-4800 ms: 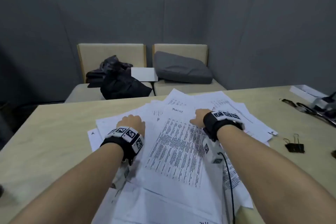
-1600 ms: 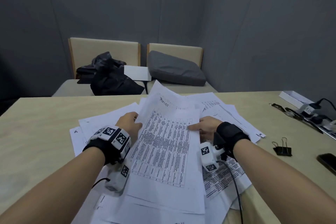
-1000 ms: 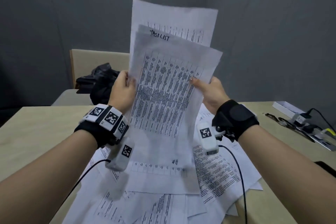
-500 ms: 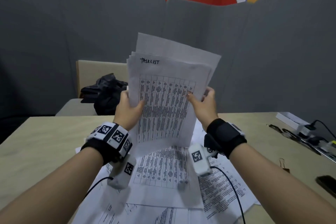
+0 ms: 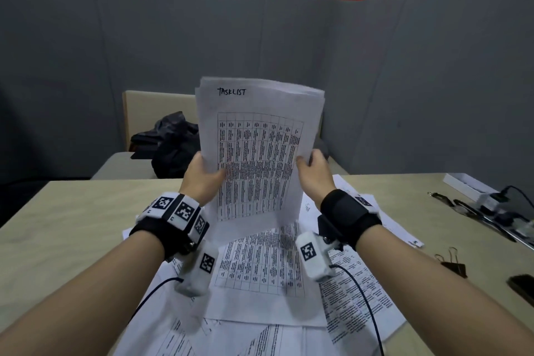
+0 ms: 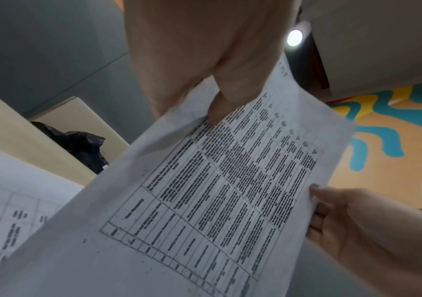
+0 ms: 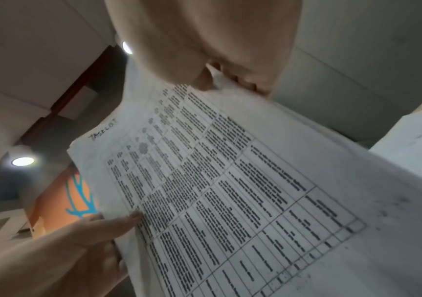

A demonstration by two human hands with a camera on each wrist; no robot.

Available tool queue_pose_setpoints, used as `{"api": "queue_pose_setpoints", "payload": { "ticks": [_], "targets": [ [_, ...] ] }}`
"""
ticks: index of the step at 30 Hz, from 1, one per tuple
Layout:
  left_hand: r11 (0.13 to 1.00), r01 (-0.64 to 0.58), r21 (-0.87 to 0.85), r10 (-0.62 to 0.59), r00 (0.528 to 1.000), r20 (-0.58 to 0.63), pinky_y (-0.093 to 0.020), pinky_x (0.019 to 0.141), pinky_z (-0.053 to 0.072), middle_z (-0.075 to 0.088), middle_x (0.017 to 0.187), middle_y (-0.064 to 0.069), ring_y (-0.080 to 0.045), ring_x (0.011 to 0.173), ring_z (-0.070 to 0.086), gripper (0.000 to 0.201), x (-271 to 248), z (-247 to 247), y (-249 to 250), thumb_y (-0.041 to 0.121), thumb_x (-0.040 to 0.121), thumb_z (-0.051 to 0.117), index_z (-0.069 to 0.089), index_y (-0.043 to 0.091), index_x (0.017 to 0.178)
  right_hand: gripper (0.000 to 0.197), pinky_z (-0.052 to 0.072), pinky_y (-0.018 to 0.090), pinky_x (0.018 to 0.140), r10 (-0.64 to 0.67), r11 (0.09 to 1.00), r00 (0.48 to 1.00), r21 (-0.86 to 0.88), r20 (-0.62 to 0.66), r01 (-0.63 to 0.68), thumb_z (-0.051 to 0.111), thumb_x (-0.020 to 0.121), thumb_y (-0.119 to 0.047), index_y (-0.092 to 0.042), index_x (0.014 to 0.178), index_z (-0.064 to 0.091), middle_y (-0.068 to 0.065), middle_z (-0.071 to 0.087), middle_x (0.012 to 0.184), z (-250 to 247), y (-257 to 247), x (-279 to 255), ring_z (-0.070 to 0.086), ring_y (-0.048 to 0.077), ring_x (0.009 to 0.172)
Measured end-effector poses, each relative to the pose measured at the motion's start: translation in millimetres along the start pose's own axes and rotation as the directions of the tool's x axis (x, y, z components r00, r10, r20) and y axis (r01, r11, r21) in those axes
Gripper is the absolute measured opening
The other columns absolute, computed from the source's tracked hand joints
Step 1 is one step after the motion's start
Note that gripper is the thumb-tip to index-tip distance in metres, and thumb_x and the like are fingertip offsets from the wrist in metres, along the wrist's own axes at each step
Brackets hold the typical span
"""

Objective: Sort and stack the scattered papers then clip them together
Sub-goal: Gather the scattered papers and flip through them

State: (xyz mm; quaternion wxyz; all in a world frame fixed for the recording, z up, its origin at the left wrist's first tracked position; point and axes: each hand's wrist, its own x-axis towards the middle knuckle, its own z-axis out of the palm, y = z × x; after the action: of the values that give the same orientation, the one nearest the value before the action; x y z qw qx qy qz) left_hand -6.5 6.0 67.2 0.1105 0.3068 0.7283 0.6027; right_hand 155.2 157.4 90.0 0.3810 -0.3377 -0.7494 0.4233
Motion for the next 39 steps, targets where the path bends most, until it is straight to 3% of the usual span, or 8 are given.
{"api": "queue_pose_setpoints", "payload": {
  "ticks": [3, 8, 13, 20, 23, 27, 33, 39],
  "targets": [
    [0.996, -0.075, -0.053, 0.074, 0.997, -0.017, -0.041, 0.102, 0.046, 0.060, 0.123, -0.004, -0.019, 0.113, 0.058, 0.042, -1, 1, 9, 0.015, 0.088, 0.064, 0.048, 0.012, 0.127, 0.008, 0.039, 0.030, 0.067, -0.076, 0.994, 0.992, 0.074, -0.102, 0.084, 0.034, 0.102, -0.016, -0.011, 0.099, 0.039, -0.007, 0.046, 0.079, 1, -10, -3, 0.045, 0.010, 0.069],
    [0.999, -0.035, -0.002, 0.035, 0.997, 0.069, -0.036, 0.095, 0.047, 0.059, 0.115, -0.004, -0.021, 0.106, 0.058, 0.040, -10, 5, 3, 0.008, 0.091, 0.059, 0.045, 0.009, 0.128, 0.012, 0.036, 0.020, 0.060, -0.005, 0.992, 0.999, 0.122, -0.051, 0.011, 0.036, 0.103, -0.023, -0.013, 0.110, 0.036, -0.011, 0.047, 0.086, 5, -2, -10, 0.049, 0.010, 0.077],
    [1.000, -0.018, 0.007, 0.017, 0.992, 0.124, -0.047, 0.098, 0.048, 0.062, 0.114, -0.007, -0.028, 0.108, 0.060, 0.034, -22, 7, -13, 0.010, 0.095, 0.052, 0.048, 0.009, 0.129, 0.027, 0.041, 0.016, 0.071, 0.065, 0.969, 0.998, 0.238, 0.002, -0.063, 0.038, 0.103, -0.022, -0.010, 0.128, 0.038, -0.006, 0.055, 0.104, 7, 20, -24, 0.053, -0.001, 0.087],
    [0.985, -0.001, 0.174, -0.032, 0.982, 0.186, -0.046, 0.089, 0.054, 0.066, 0.099, -0.004, -0.023, 0.092, 0.065, 0.023, -15, -8, -18, 0.024, 0.093, 0.057, 0.055, 0.011, 0.111, 0.026, 0.047, 0.029, 0.085, -0.002, 0.998, 1.000, 0.061, 0.006, 0.002, 0.047, 0.099, -0.015, -0.011, 0.122, 0.058, 0.000, 0.065, 0.114, -12, 23, -13, 0.061, 0.018, 0.100],
    [0.904, 0.092, 0.418, -0.195, 0.958, 0.211, -0.038, 0.079, 0.055, 0.067, 0.087, -0.005, -0.022, 0.077, 0.064, 0.027, -15, -12, -33, 0.031, 0.094, 0.053, 0.058, 0.007, 0.103, 0.026, 0.051, 0.041, 0.090, 0.096, 0.995, 0.995, -0.027, -0.018, -0.097, 0.047, 0.096, -0.016, -0.012, 0.117, 0.062, 0.008, 0.068, 0.111, -27, 47, -4, 0.063, 0.030, 0.105],
    [0.683, -0.069, 0.727, -0.179, 0.949, 0.258, -0.028, 0.081, 0.045, 0.067, 0.110, -0.008, -0.023, 0.100, 0.061, 0.028, -24, -13, -51, 0.029, 0.095, 0.049, 0.063, 0.008, 0.107, 0.029, 0.043, 0.031, 0.085, 0.235, 0.965, 0.972, -0.127, 0.018, -0.231, 0.043, 0.097, -0.009, -0.004, 0.124, 0.055, 0.007, 0.061, 0.114, -45, 75, -10, 0.058, 0.028, 0.105],
    [0.584, -0.096, 0.806, -0.181, 0.953, 0.245, -0.034, 0.078, 0.052, 0.069, 0.100, -0.006, -0.023, 0.090, 0.064, 0.025, -28, -1, -81, 0.023, 0.094, 0.042, 0.063, 0.010, 0.092, 0.032, 0.045, 0.033, 0.093, 0.431, 0.853, 0.893, -0.381, 0.131, -0.356, 0.046, 0.093, -0.005, 0.006, 0.121, 0.057, 0.018, 0.062, 0.121, -42, 116, -20, 0.059, 0.033, 0.113],
    [0.432, -0.201, 0.879, -0.087, 0.961, 0.263, -0.037, 0.084, 0.048, 0.056, 0.114, -0.005, -0.025, 0.108, 0.055, 0.034, -39, 22, -86, 0.038, 0.098, 0.035, 0.054, 0.013, 0.113, 0.026, 0.049, 0.031, 0.082, 0.422, 0.828, 0.889, -0.475, 0.177, -0.298, 0.049, 0.092, -0.017, -0.005, 0.111, 0.063, 0.014, 0.068, 0.114, -29, 130, -27, 0.062, 0.028, 0.096]
  ]
}}
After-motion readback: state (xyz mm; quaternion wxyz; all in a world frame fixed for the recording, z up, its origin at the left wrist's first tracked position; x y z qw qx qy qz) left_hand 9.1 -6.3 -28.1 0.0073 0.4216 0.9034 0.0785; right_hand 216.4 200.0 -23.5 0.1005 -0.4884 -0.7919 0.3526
